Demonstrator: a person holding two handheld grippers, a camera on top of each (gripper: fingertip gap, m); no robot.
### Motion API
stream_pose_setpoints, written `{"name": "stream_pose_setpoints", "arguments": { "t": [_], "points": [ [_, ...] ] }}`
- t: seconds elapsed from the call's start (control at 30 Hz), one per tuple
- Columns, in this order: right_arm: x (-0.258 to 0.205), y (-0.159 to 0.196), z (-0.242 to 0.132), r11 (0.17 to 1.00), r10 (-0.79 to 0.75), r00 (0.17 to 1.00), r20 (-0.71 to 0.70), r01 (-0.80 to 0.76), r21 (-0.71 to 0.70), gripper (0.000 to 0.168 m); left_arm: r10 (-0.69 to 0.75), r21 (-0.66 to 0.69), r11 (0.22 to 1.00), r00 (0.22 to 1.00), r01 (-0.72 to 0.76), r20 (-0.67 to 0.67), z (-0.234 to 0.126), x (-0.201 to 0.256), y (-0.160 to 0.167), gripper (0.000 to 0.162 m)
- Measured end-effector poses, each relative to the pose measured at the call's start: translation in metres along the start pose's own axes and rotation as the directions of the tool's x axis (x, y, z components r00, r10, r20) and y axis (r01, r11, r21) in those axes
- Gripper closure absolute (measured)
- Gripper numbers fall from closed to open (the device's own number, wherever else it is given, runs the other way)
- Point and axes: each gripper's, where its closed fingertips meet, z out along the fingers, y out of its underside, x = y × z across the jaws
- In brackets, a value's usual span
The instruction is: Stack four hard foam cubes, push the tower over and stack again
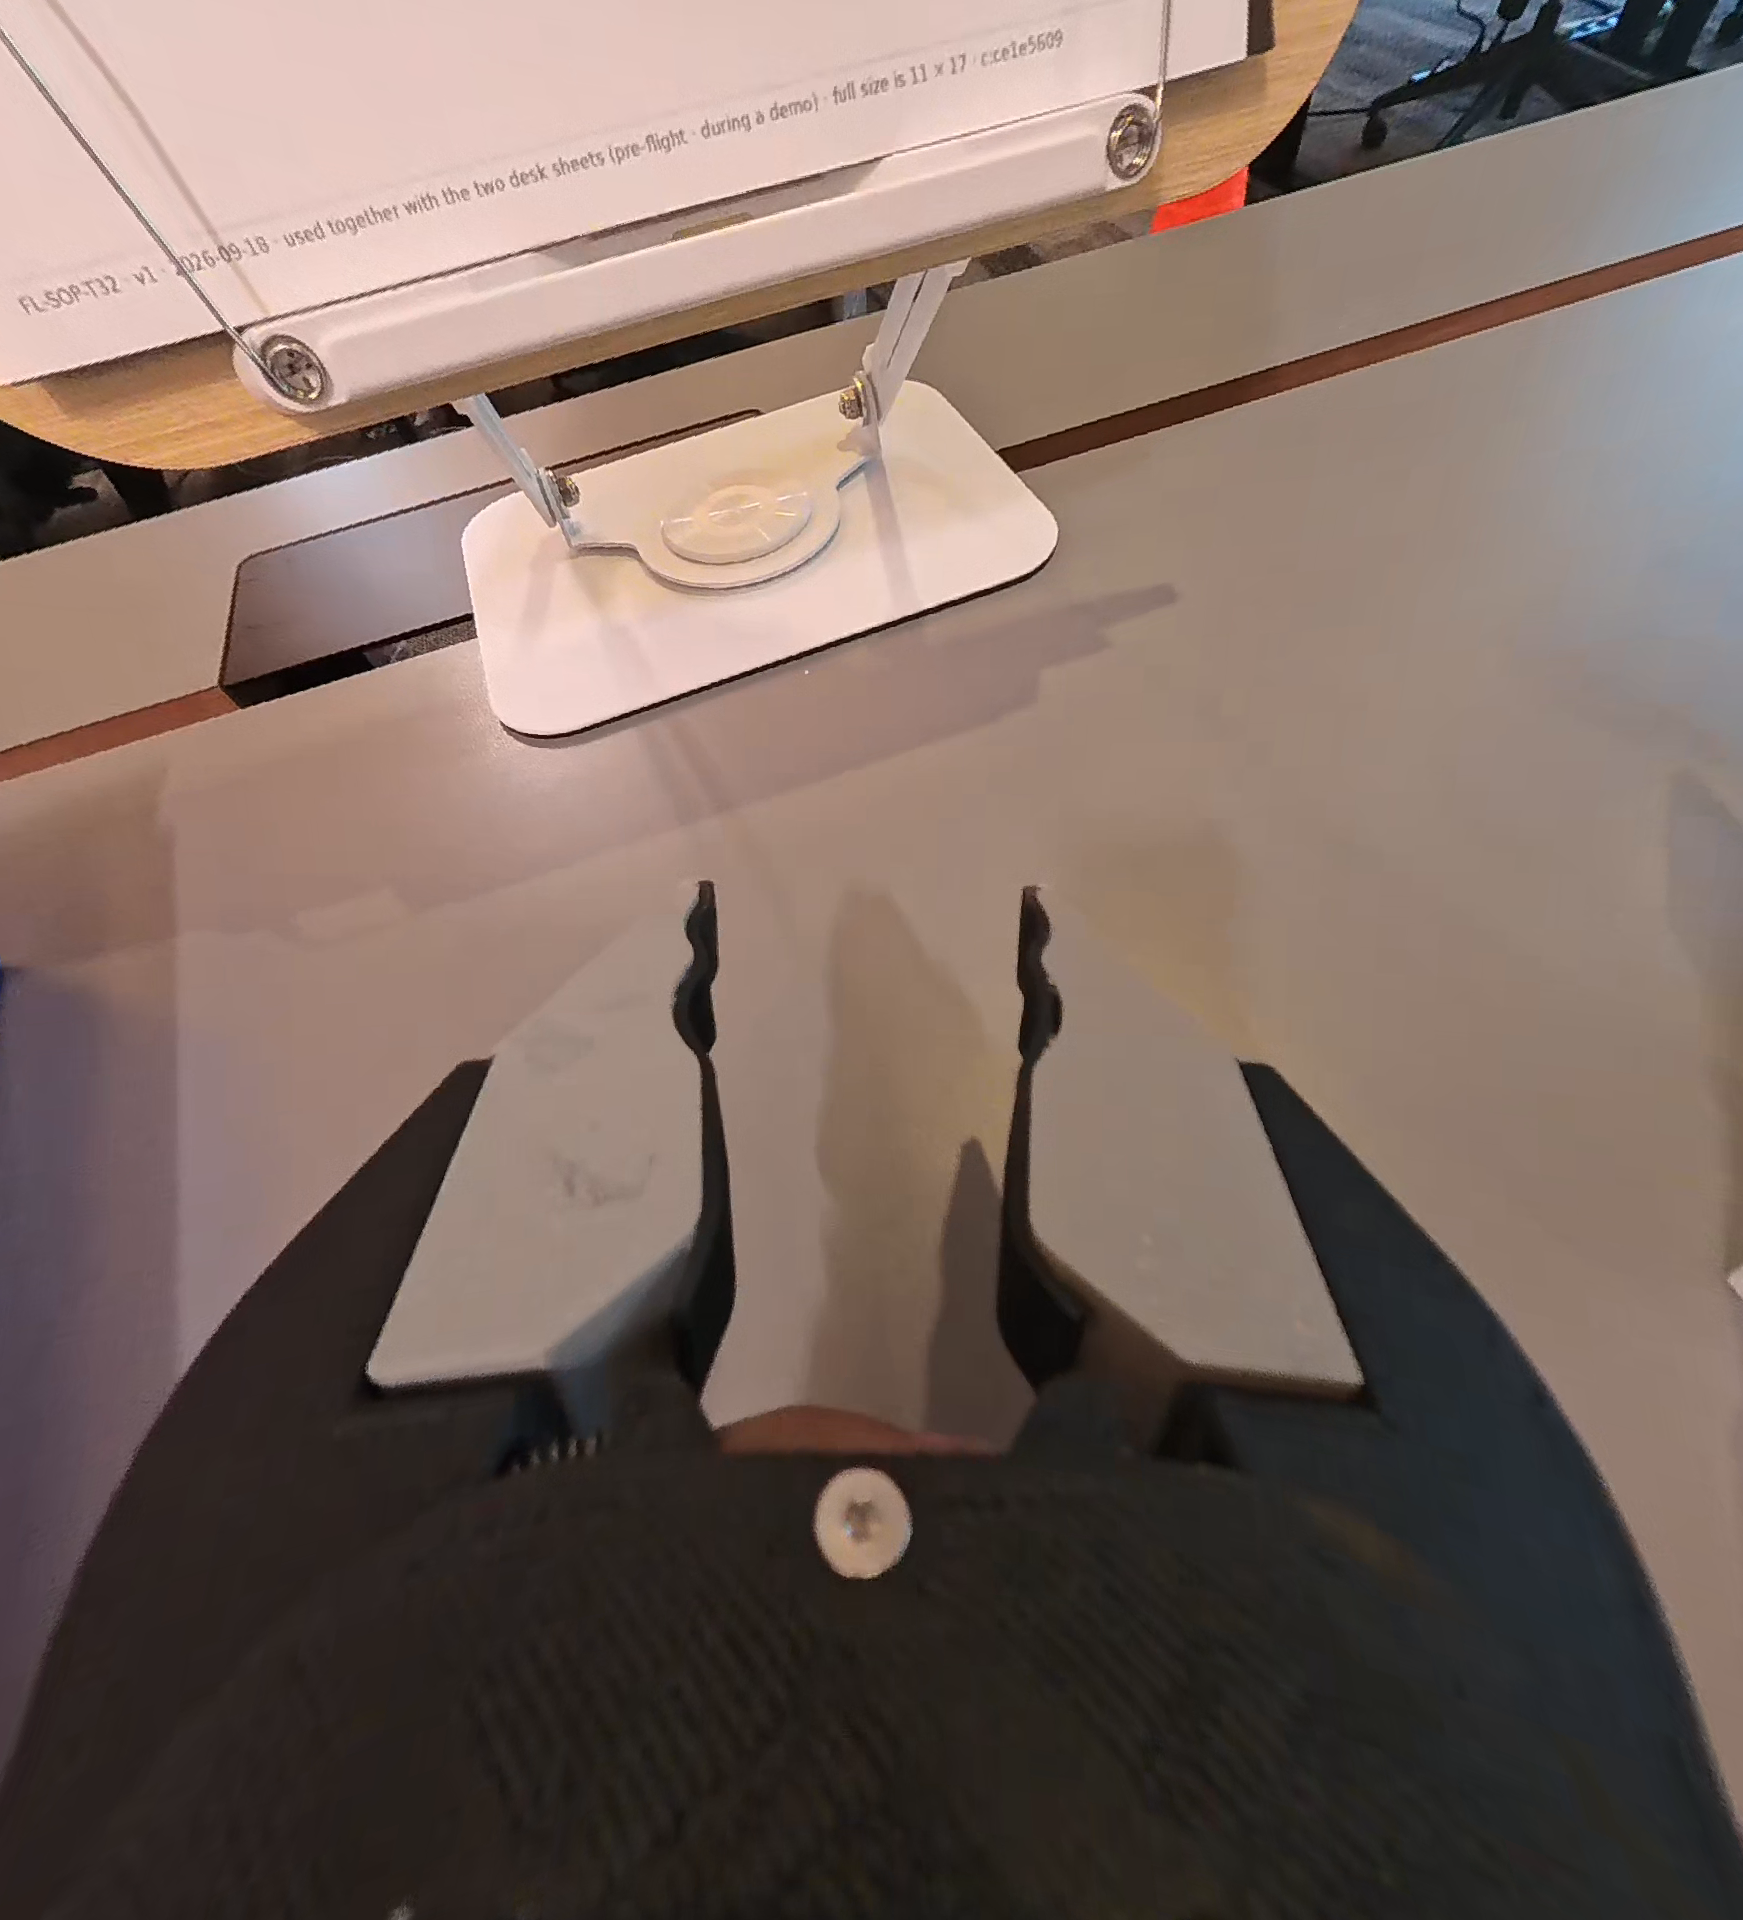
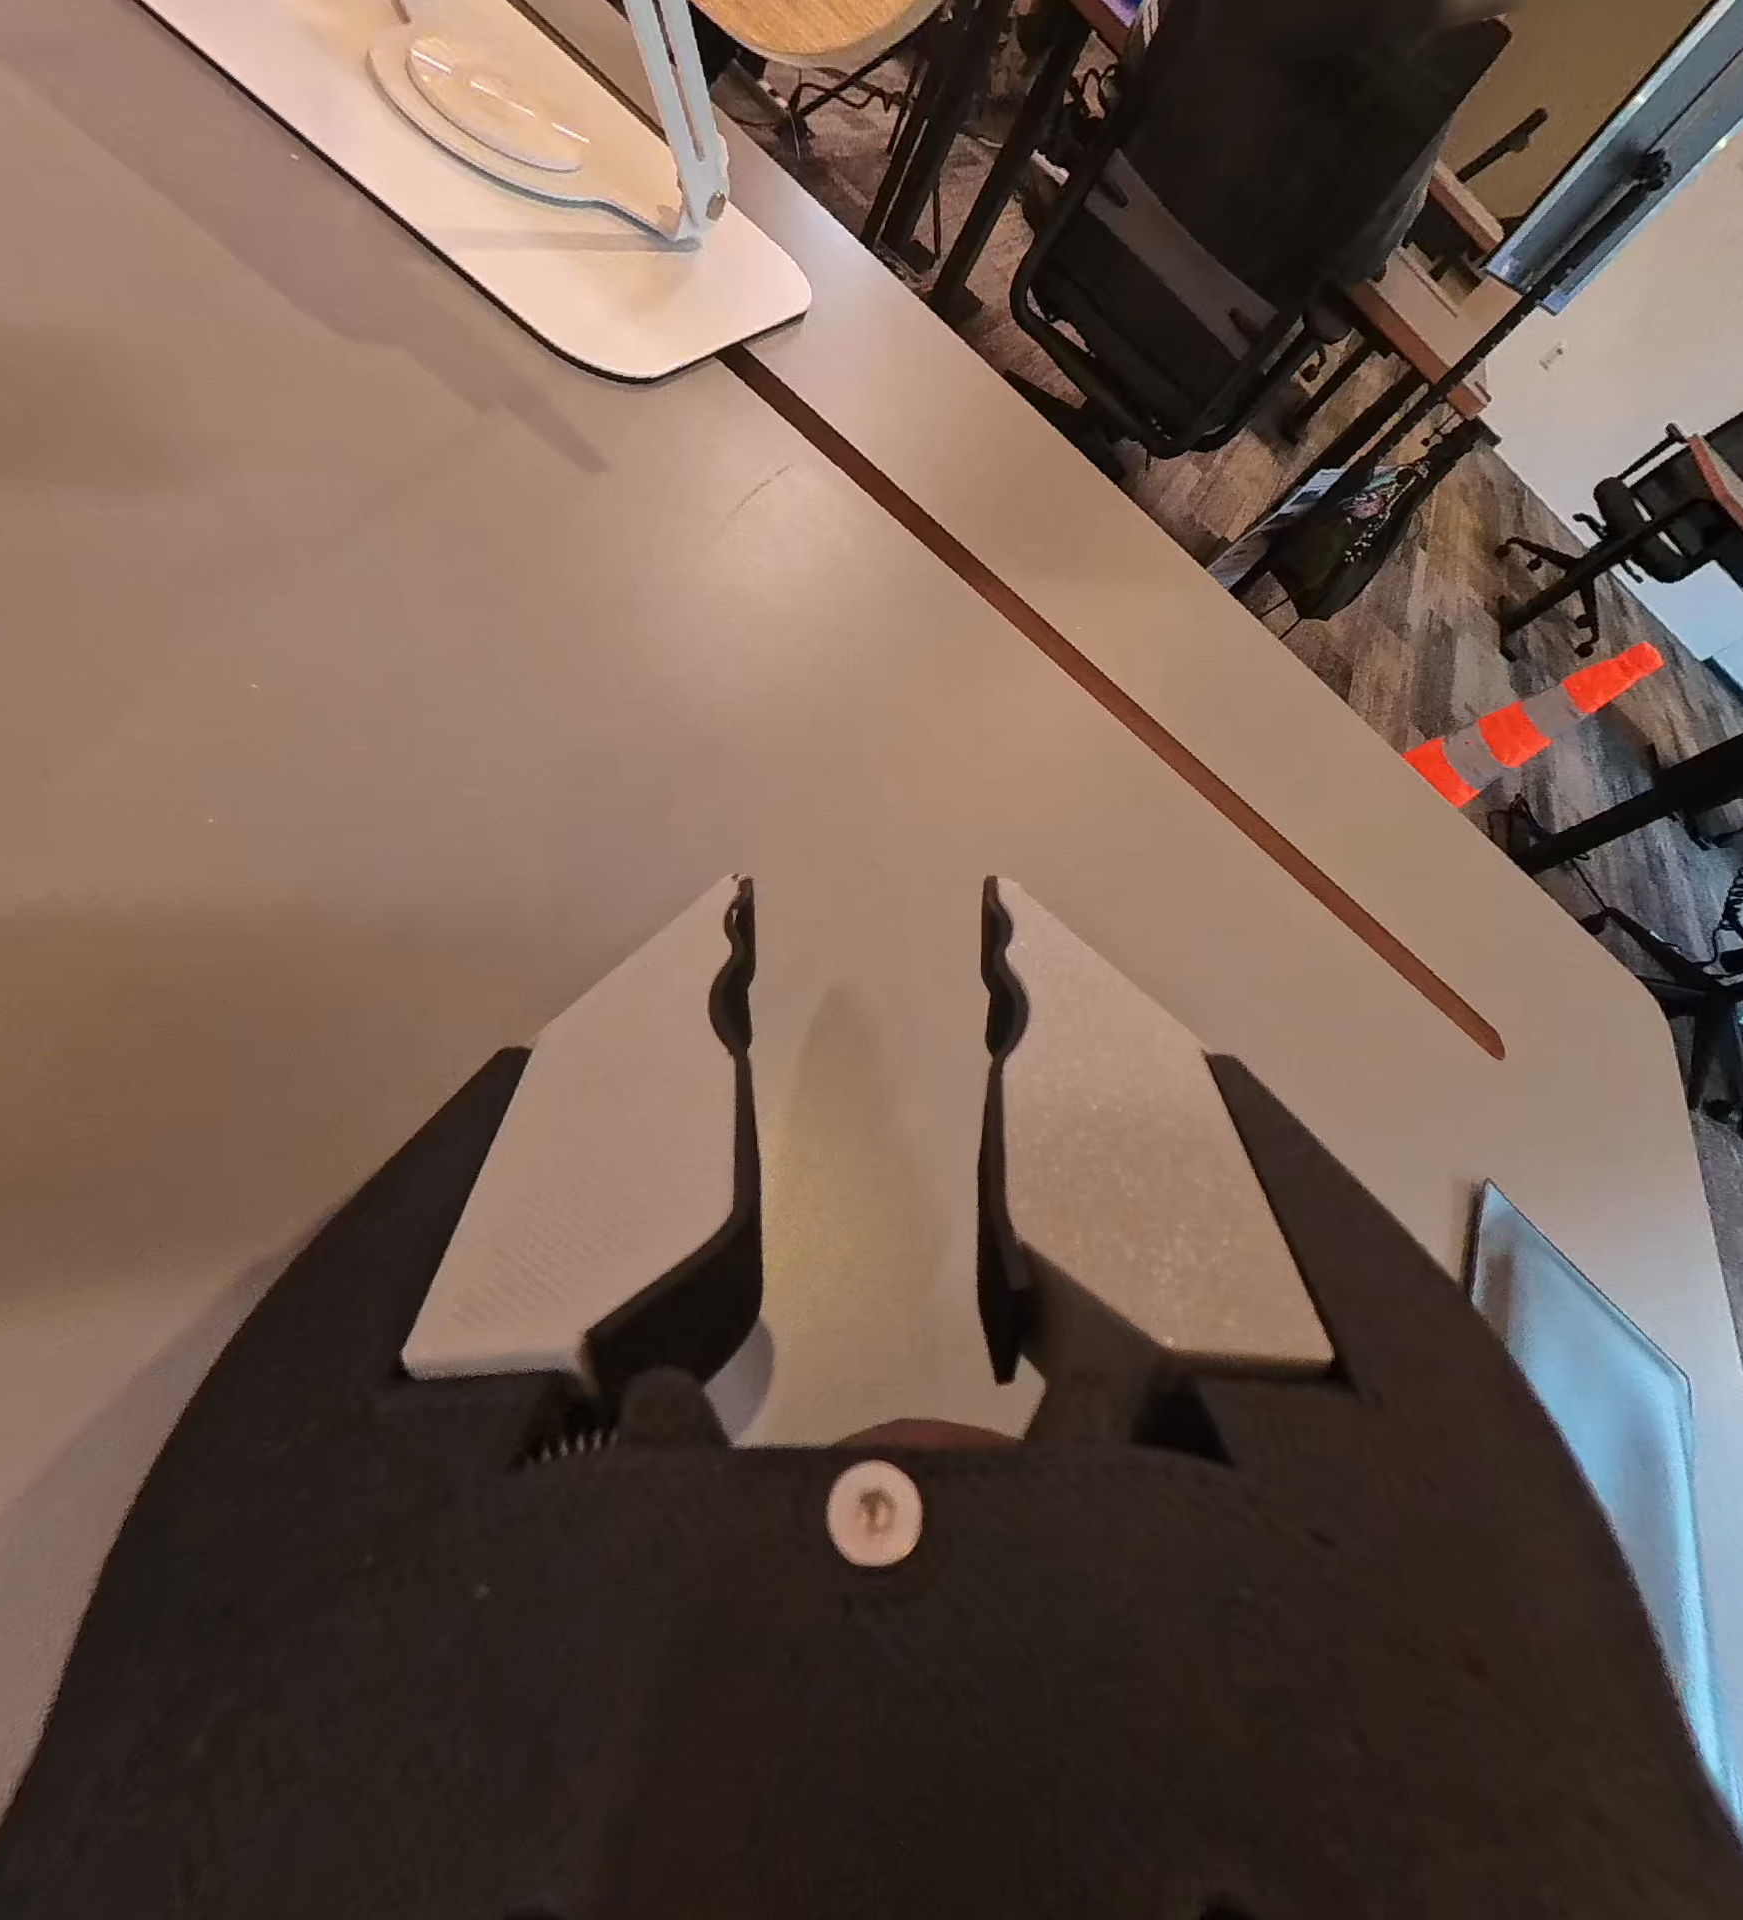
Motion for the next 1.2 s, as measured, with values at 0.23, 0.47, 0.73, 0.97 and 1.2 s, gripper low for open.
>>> {"name": "stream_pose_setpoints", "arguments": {
  "t": [0.23, 0.47, 0.73, 0.97, 1.2],
  "points": [
    [-0.039, -0.006, -0.015, 0.992, -0.124, 0.967, 0.224, 0.117, 0.046, 0.166, 0.003, -0.003, 1.000, 1.000, -0.003, -0.019, 0.000, 0.002, 0.001, 0.102],
    [-0.091, -0.017, -0.046, 0.965, -0.258, 0.845, 0.468, 0.206, 0.160, 0.168, 0.013, 0.001, 1.000, 0.999, -0.013, -0.037, -0.002, 0.005, 0.000, 0.102],
    [-0.125, -0.029, -0.085, 0.927, -0.369, 0.726, 0.580, 0.237, 0.292, 0.168, 0.024, -0.012, 1.000, 0.999, -0.024, -0.042, 0.000, 0.007, 0.002, 0.102],
    [-0.144, -0.022, -0.095, 0.898, -0.439, 0.664, 0.605, 0.303, 0.319, 0.168, 0.036, -0.020, 0.999, 0.998, -0.037, -0.044, 0.000, 0.009, 0.003, 0.101],
    [-0.149, -0.020, -0.096, 0.893, -0.450, 0.648, 0.615, 0.315, 0.321, 0.168, 0.041, -0.014, 0.999, 0.998, -0.041, -0.039, -0.001, 0.008, 0.002, 0.101]
  ]
}}
